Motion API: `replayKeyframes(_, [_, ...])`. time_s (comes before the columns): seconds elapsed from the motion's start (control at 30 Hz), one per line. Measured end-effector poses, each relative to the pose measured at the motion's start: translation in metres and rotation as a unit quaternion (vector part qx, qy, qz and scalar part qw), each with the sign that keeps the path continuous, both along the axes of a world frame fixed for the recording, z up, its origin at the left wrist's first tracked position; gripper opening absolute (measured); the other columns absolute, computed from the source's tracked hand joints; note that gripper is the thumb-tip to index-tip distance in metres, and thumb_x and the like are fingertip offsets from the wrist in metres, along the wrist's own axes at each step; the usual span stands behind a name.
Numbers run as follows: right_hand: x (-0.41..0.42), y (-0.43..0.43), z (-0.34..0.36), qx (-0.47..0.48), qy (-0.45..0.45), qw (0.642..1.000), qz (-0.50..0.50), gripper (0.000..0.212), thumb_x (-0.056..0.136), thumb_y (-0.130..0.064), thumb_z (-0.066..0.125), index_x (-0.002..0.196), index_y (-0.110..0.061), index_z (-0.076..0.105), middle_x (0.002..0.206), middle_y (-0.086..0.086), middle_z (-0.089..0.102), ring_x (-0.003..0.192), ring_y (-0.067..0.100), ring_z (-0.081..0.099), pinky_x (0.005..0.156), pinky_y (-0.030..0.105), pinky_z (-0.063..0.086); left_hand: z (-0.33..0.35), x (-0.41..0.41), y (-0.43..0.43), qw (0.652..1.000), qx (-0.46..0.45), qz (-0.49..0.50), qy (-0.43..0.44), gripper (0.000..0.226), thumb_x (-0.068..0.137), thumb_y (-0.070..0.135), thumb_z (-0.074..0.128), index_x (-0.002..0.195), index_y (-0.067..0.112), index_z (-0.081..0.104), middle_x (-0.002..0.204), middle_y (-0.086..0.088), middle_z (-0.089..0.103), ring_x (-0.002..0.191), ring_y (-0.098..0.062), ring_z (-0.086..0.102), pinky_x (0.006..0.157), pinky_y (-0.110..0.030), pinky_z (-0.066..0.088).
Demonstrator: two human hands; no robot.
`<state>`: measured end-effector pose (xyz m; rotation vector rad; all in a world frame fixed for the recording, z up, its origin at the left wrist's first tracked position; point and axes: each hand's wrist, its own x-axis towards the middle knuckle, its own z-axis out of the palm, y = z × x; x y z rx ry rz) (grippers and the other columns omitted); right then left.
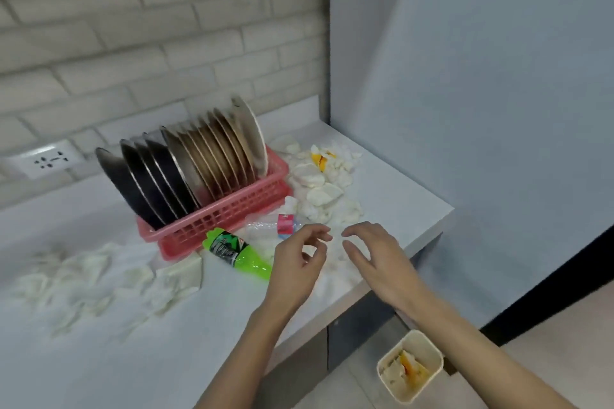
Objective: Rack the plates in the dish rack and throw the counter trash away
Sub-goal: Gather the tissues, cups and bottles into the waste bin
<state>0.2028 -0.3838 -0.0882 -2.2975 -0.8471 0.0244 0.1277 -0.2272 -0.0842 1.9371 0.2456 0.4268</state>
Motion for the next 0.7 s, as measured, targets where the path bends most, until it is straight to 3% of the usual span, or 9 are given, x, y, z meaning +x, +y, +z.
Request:
replayKeyframes(0.07, [-0.006, 0.033, 0.011, 0.008, -0.014, 0.999, 0.039, 0.025, 0.101, -0.039, 0.042, 0.117, -0.028, 0.058, 0.117, -0.016, 0.057, 0.113, 0.002, 0.046, 0.089, 0.012, 0.032, 0.010, -0.020, 0.029, 1.000, 0.007, 0.029, -0.006, 0.029, 0.092, 0.004, 0.059, 0.112, 0.023, 0.068, 0.100, 0.016, 0.071, 0.094, -0.003, 0.063, 0.066, -0.016, 0.049])
replayKeyframes(0.2, [-0.032, 0.103, 0.028, 0.047, -0.028, 0.990, 0.127, 0.022, 0.100, -0.040, 0.044, 0.109, -0.028, 0.060, 0.105, -0.019, 0.056, 0.103, 0.003, 0.051, 0.083, 0.023, 0.043, 0.021, -0.070, 0.087, 0.996, 0.025, 0.084, -0.020, 0.029, 0.091, 0.001, 0.060, 0.107, 0.023, 0.069, 0.097, 0.017, 0.071, 0.092, -0.006, 0.064, 0.068, -0.012, 0.045])
replayKeyframes(0.33, [-0.067, 0.180, 0.040, 0.068, -0.032, 0.978, 0.195, 0.024, 0.098, -0.045, 0.041, 0.103, -0.031, 0.060, 0.098, -0.019, 0.056, 0.096, 0.002, 0.052, 0.077, 0.020, 0.042, 0.028, -0.121, 0.148, 0.990, 0.035, 0.134, -0.019, 0.032, 0.090, 0.001, 0.059, 0.104, 0.028, 0.070, 0.096, 0.020, 0.071, 0.094, -0.007, 0.065, 0.067, -0.016, 0.047])
replayKeyframes(0.5, [-0.111, 0.275, 0.039, 0.084, -0.017, 0.961, 0.262, 0.009, 0.098, -0.024, 0.054, 0.095, -0.026, 0.062, 0.092, -0.017, 0.057, 0.090, 0.005, 0.057, 0.072, 0.019, 0.044, 0.023, -0.185, 0.232, 0.983, 0.044, 0.177, -0.004, 0.032, 0.089, 0.000, 0.056, 0.102, 0.026, 0.070, 0.096, 0.017, 0.071, 0.094, -0.008, 0.064, 0.066, -0.014, 0.047])
replayKeyframes(0.7, [-0.147, 0.369, 0.018, 0.058, 0.018, 0.957, 0.284, 0.014, 0.096, -0.020, 0.054, 0.086, -0.021, 0.063, 0.085, -0.012, 0.060, 0.081, 0.007, 0.057, 0.068, 0.018, 0.040, 0.008, -0.238, 0.324, 0.973, 0.036, 0.226, 0.017, 0.031, 0.089, -0.002, 0.056, 0.096, 0.024, 0.071, 0.089, 0.015, 0.072, 0.086, -0.007, 0.065, 0.061, -0.012, 0.043])
